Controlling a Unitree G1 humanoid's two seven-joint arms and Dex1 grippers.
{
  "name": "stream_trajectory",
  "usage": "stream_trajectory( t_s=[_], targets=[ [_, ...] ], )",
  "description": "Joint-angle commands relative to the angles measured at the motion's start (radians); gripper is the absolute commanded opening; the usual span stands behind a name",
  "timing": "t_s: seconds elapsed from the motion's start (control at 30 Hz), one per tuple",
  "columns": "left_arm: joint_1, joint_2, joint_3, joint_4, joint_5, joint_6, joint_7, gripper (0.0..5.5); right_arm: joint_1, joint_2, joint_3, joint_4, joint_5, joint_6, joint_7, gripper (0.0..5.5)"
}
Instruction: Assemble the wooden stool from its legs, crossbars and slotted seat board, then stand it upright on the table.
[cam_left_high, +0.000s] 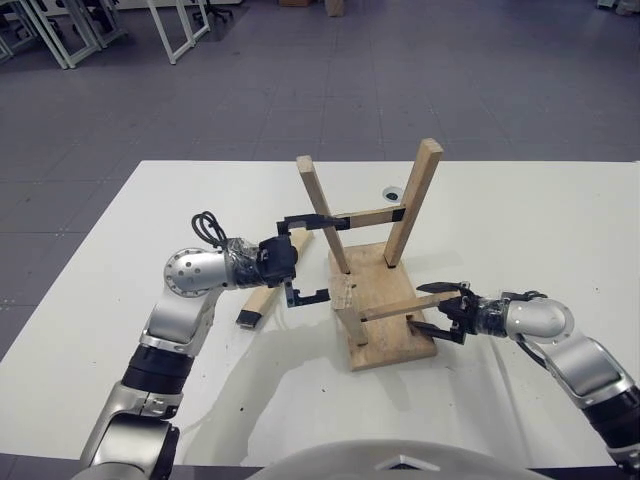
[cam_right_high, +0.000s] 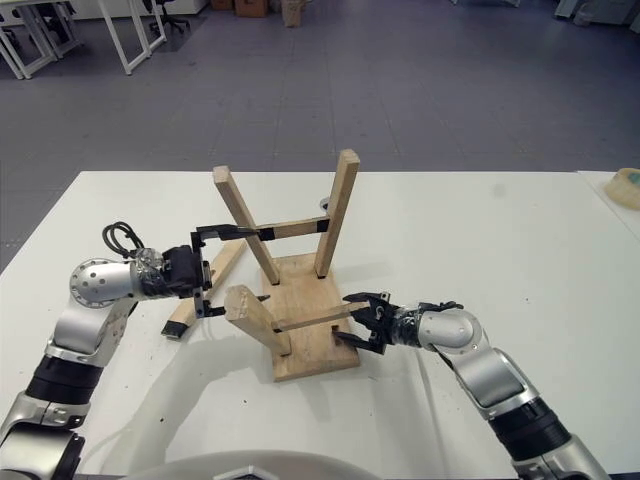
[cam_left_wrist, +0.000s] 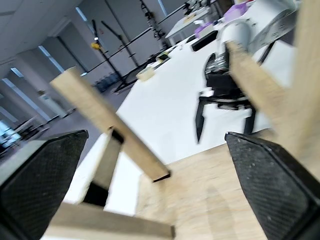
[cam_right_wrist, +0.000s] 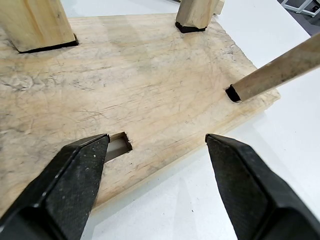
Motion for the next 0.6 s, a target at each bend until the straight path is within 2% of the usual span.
stream_trajectory(
  t_s=[0.03, 0.17, 0.27, 0.33, 0.4, 0.6],
  targets=[
    [-0.102, 0.003, 0.121, -0.034, -0.041, 0.049, 0.114, 5.05, 0.083, -0.011, 0.095, 0.097, -0.107, 0.059, 0.018, 3.54],
    [-0.141, 0.029, 0.229, -0.273, -0.292, 0.446, 0.334, 5.05, 0.073, 0.005, 0.105, 0.116, -0.105, 0.057, 0.017, 3.54],
    [-0.176, 0.042, 0.28, -0.437, -0.59, 0.71, 0.5, 5.05, 0.061, 0.056, 0.116, 0.16, -0.089, 0.073, 0.0, 3.54],
    [-0.204, 0.091, 0.325, -0.494, -0.866, 0.839, 0.589, 5.05, 0.034, 0.111, 0.126, 0.208, -0.08, 0.086, -0.007, 3.54],
    [-0.231, 0.157, 0.354, -0.512, -1.051, 0.934, 0.63, 5.05, 0.007, 0.161, 0.134, 0.247, -0.076, 0.095, -0.015, 3.54],
    [-0.275, 0.338, 0.362, -0.562, -1.357, 1.068, 0.739, 5.05, -0.027, 0.208, 0.107, 0.299, -0.077, 0.11, -0.036, 3.54]
  ],
)
